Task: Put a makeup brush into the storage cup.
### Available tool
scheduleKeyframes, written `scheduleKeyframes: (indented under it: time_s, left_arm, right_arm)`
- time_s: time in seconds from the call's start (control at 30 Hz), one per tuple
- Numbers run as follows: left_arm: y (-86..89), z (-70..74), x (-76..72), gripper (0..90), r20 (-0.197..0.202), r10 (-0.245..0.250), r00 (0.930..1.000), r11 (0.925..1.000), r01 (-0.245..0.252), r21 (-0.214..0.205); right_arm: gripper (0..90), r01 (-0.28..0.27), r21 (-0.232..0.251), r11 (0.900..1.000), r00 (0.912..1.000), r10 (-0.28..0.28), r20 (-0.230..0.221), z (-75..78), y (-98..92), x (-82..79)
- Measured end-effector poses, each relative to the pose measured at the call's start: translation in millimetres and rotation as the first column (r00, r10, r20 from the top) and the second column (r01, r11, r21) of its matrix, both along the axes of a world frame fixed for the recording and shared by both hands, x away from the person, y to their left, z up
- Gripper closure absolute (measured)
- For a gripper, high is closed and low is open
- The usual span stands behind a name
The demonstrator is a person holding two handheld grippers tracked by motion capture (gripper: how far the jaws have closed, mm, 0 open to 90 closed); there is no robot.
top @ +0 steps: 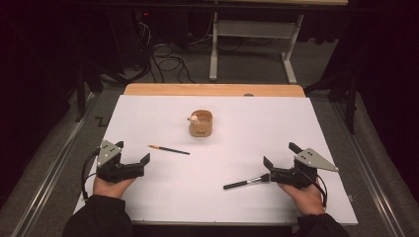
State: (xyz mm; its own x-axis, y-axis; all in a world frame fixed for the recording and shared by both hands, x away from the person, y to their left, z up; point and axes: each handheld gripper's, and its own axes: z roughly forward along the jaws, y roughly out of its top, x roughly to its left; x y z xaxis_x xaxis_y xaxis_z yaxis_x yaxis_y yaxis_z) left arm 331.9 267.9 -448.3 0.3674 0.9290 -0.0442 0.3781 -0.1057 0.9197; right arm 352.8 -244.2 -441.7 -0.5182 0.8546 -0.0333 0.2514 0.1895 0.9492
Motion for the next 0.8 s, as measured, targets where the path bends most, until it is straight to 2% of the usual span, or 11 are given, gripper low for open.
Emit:
scheduleKeyframes:
  time_s: [0.13, 0.43, 0.63, 0.7, 0.8]
  left_arm:
    - [3.3, 0.8, 0.2, 0.7, 0.004, 0.016, 0.9999, 0.9999, -0.016, -0.006]
    - [4.8, 0.7, 0.4, 0.7, -0.003, 0.015, 0.9999, 0.9998, -0.015, -0.01]
    - [4.7, -1.4, 2.3, 1.2, -0.021, 0.007, 0.9998, 0.9997, -0.007, -0.023]
    - [4.8, -2.1, 2.6, 1.2, -0.023, 0.006, 0.9997, 0.9998, -0.007, -0.021]
    - [5.8, -3.1, 2.9, 1.2, -0.03, 0.011, 0.9995, 0.9997, -0.011, -0.024]
  right_arm:
    - [0.7, 0.004, 0.004, 1.0, 1.0, -0.004, 0.003, 0.5, -0.2, -0.2]
    - [0.6, 0.006, -0.001, 1.0, 1.0, -0.006, 0.003, 0.4, -0.5, 0.1]
    - [0.6, 0.002, -0.002, 1.0, 1.0, -0.002, 0.002, 0.2, -1.0, 0.0]
    - [0.6, 0.016, -0.013, 0.9998, 0.9998, -0.016, 0.012, 0.1, -0.8, -0.1]
    - [0.6, 0.002, -0.021, 0.9998, 0.9999, -0.002, 0.011, 0.1, -1.1, -0.8]
